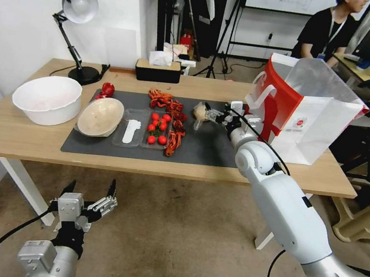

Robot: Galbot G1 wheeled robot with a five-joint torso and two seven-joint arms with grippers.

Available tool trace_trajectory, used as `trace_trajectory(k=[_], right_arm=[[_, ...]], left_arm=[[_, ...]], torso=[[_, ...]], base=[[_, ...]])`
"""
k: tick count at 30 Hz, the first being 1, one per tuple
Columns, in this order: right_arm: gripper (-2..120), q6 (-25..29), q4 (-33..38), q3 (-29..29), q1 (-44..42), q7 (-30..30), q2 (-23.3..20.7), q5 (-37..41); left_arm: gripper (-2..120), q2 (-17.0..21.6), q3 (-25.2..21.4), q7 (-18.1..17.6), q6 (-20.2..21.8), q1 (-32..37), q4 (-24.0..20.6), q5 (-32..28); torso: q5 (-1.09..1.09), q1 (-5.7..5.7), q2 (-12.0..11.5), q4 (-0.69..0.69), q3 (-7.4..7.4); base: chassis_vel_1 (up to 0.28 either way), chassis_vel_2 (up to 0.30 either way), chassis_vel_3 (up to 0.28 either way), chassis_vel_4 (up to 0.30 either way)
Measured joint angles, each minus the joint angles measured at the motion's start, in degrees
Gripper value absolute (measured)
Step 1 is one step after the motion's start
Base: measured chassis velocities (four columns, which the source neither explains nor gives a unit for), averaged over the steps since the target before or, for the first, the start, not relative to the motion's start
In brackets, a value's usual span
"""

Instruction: Pick up the trash from the table and place it into the takeout bag.

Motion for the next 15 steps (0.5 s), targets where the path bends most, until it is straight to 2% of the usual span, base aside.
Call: trace_trajectory(k=[3,15], right_arm=[[100,-2.05,-1.66,-0.17,0.84,-1.79,-0.05,-0.02],[100,-3.73,-6.92,-1.41,3.69,-5.92,0.63,-0.19]], left_arm=[[100,0.05,0.05,0.00,-0.03,0.06,0.15,0.00],[100,0.10,0.20,-0.16,-0.18,0.14,0.24,0.00]], torso=[[0.00,0.00,0.00,0.00,0.00],[0.00,0.00,0.00,0.00,0.00]], base=[[0.000,0.000,0.000,0.000],[0.000,0.000,0.000,0.000]])
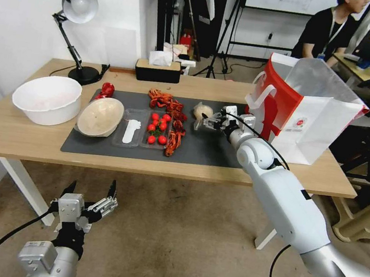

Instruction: Pick up the trash from the table and place it into the takeout bag.

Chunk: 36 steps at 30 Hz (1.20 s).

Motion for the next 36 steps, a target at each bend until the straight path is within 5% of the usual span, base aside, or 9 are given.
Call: trace_trajectory(k=[36], right_arm=[[100,1.02,-11.25,-1.88,6.00,-9.99,2.34,-3.15]], left_arm=[[100,-0.07,0.07,-0.02,-0.20,-0.45,0.34,-0.23]], torso=[[0.00,0.00,0.00,0.00,0.00]], base=[[0.000,0.000,0.000,0.000]])
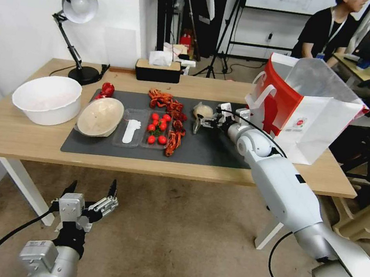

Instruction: Pick up the trash from the table and place it into the takeout bag.

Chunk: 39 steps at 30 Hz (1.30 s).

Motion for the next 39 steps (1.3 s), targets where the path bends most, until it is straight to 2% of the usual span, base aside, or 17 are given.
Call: trace_trajectory(k=[21,39], right_arm=[[100,2.41,-6.82,-0.41,2.39,-2.33,1.97,-2.37],[100,3.63,-7.69,-1.74,3.41,-4.92,2.43,-2.34]], left_arm=[[100,0.31,0.13,0.07,-0.33,-0.26,0.50,-0.09],[100,0.46,0.32,0.05,-0.40,-0.19,0.34,-0.26]], torso=[[0.00,0.00,0.00,0.00,0.00],[0.00,0.00,0.00,0.00,0.00]], base=[[0.000,0.000,0.000,0.000],[0.000,0.000,0.000,0.000]])
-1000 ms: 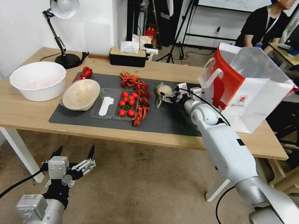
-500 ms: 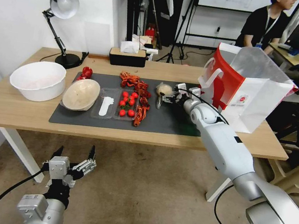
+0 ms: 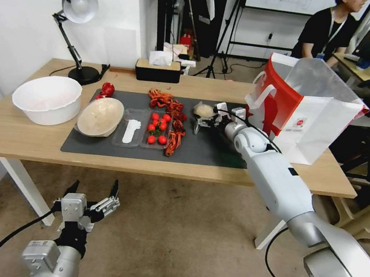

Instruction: Pick up the trash from the table and place it into the takeout bag.

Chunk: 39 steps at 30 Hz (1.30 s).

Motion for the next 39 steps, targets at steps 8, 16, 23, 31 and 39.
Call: trace_trajectory(k=[8,16,23,31,39], right_arm=[[100,-0.06,-1.78,-0.03,0.34,-0.16,0.67,0.00],[100,-0.11,-3.24,0.05,0.70,-0.53,1.59,0.00],[100,0.08,-4.32,0.16,1.30,-0.93,2.40,-0.09],[99,0.68,-5.93,0.45,1.87,-0.98,3.30,-0.62],[76,0.82,-5.78,0.64,1.45,-0.80,2.94,-0.61]], left_arm=[[100,-0.02,0.02,0.04,-0.42,0.15,-0.01,0.66],[100,-0.12,-0.05,0.10,-0.47,0.14,-0.23,0.69],[100,-0.12,-0.09,0.13,-0.48,0.19,-0.41,0.69],[100,-0.08,-0.11,0.16,-0.50,0.22,-0.52,0.67],[100,0.15,-0.06,0.23,-0.51,0.20,-0.51,0.66]], torso=[[0.00,0.00,0.01,0.00,0.00],[0.00,0.00,0.01,0.00,0.00],[0.00,0.00,0.01,0.00,0.00],[0.00,0.00,0.01,0.00,0.00],[0.00,0.00,0.00,0.00,0.00]], base=[[0.000,0.000,0.000,0.000],[0.000,0.000,0.000,0.000],[0.000,0.000,0.000,0.000],[0.000,0.000,0.000,0.000],[0.000,0.000,0.000,0.000]])
